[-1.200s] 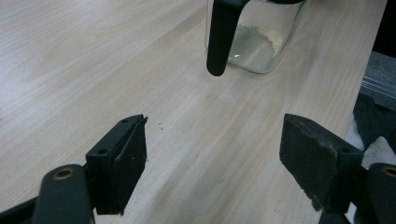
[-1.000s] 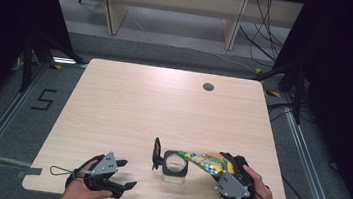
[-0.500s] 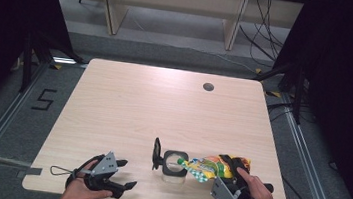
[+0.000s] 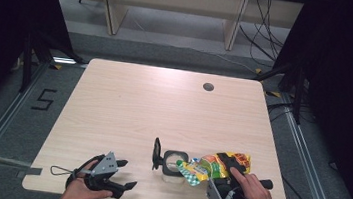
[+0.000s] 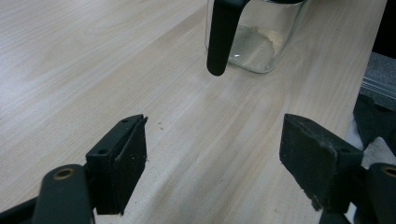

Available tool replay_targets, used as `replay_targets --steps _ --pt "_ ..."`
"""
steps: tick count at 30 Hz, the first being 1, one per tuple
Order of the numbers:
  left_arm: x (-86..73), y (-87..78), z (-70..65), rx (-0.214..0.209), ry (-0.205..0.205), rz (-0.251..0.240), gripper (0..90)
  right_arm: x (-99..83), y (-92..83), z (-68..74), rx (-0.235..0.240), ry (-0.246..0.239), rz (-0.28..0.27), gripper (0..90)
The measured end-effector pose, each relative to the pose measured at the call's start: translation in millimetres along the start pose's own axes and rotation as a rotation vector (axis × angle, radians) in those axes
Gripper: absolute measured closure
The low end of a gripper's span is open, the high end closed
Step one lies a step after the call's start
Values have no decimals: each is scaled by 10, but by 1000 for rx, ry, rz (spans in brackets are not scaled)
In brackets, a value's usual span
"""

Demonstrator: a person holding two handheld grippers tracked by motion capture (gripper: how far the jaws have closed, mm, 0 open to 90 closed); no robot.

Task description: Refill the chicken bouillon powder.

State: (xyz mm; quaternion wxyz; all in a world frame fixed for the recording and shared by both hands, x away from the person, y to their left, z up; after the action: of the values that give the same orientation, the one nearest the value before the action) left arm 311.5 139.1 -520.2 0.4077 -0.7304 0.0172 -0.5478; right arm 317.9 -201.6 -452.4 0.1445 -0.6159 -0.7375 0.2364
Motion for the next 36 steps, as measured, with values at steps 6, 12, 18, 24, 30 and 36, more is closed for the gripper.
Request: replay_targets --steps 6,12,18,24,30,36 --pt "1 -5 -1 -1 0 4 228 6 -16 50 8 56 20 354" --pt "4 -12 1 -4 2 10 228 24 -31 -18 -27 -32 15 354" --pt "11 -11 17 -3 24 7 228 41 -48 12 -23 -22 49 354" --pt "1 5 1 3 1 0 227 102 -75 -59 -59 -128 32 354" --pt "10 -7 16 4 22 1 228 85 -70 -8 -55 -83 56 354" --pt "6 -3 6 6 10 4 228 76 -60 15 -53 -70 55 354"
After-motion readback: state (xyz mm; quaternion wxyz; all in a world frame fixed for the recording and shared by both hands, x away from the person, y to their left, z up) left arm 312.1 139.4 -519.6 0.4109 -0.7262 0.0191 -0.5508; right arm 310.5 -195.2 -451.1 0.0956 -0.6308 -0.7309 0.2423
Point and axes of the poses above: each handheld gripper's, and its own axes: y roughly forward along the jaws, x roughly out of its top, z roughly to its left, the point moved 3 cm from there along y, roughly forward along the jaws, and after that the axes turned 4 degrees about z, right-handed, at the moved point
